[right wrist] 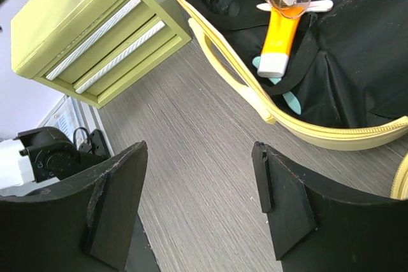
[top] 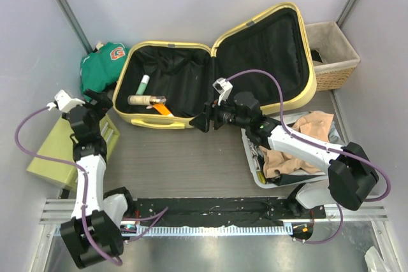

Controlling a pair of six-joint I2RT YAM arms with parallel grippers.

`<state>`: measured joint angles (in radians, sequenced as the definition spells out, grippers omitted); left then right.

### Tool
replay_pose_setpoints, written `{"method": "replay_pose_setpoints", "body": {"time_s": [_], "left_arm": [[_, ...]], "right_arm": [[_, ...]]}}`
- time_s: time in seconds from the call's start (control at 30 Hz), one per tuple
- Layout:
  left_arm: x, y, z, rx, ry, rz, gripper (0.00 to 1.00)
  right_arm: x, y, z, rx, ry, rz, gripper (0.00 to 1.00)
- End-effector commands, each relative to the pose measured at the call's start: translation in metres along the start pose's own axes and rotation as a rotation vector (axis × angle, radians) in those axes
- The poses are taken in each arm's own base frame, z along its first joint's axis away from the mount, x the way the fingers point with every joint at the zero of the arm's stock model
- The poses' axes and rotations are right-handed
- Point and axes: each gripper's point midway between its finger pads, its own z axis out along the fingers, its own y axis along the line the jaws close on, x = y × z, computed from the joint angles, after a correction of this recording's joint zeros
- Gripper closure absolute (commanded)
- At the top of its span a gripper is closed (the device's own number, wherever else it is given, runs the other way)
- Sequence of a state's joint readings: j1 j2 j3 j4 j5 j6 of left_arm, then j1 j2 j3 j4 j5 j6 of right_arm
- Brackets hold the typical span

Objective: Open, take out, and arrange the luggage
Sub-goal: Adjust the storage box at the center of the board.

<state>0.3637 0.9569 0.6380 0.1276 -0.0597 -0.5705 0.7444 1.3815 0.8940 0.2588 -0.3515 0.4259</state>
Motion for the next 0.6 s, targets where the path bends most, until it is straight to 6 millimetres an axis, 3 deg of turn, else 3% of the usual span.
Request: {"method": "replay_pose_setpoints", "body": {"time_s": [0.0,0.13,0.17,0.23,0.27,0.3,0.33,0.37,0.4,0.43,0.47,0.5,0.53,0.57], "left_arm": [[0.105,0.032,-0.03,-0.113,0.288,-0.061,0.11],[0.09,0.021,-0.039,-0.099,0.269,-0.018,0.11],[0.067,0.013,-0.04,-0.09,0.218,-0.015,0.11],[0.051,0.017,-0.048,-0.144,0.205,0.016,0.1],[0.025,0.01,-0.053,-0.157,0.154,0.019,0.09],[0.017,0.032,-0.062,-0.282,0.137,0.049,0.07],[0.007,0.037,-0.068,-0.324,0.116,0.064,0.04],[-0.012,0.037,-0.073,-0.353,0.072,0.074,0.02],[-0.019,0.047,-0.082,-0.412,0.056,0.098,0.0],[-0.025,0.05,-0.087,-0.437,0.043,0.112,0.0],[-0.033,0.051,-0.09,-0.454,0.023,0.113,0.0],[-0.034,0.056,-0.095,-0.481,0.031,0.122,0.0],[-0.038,0.06,-0.097,-0.506,0.022,0.126,0.0],[-0.045,0.063,-0.1,-0.526,0.012,0.123,0.0]], "right_arm": [[-0.026,0.021,-0.004,-0.056,-0.076,-0.03,0.25],[-0.029,0.027,0.0,-0.082,-0.077,-0.039,0.24],[-0.033,0.032,0.002,-0.102,-0.078,-0.043,0.23],[-0.033,0.032,0.01,-0.12,-0.071,-0.049,0.22],[-0.045,0.039,0.015,-0.143,-0.089,-0.067,0.2],[-0.033,0.033,0.029,-0.152,-0.044,-0.062,0.2],[-0.031,0.031,0.037,-0.157,-0.025,-0.068,0.2],[-0.043,0.037,0.047,-0.174,-0.038,-0.079,0.19],[-0.021,0.028,0.068,-0.17,0.026,-0.06,0.19],[-0.019,0.029,0.078,-0.187,0.041,-0.068,0.19],[-0.03,0.036,0.091,-0.21,0.033,-0.08,0.19],[-0.028,0.041,0.102,-0.224,0.054,-0.082,0.18],[-0.01,0.031,0.122,-0.224,0.104,-0.065,0.18],[-0.03,0.043,0.132,-0.256,0.072,-0.074,0.19]]}}
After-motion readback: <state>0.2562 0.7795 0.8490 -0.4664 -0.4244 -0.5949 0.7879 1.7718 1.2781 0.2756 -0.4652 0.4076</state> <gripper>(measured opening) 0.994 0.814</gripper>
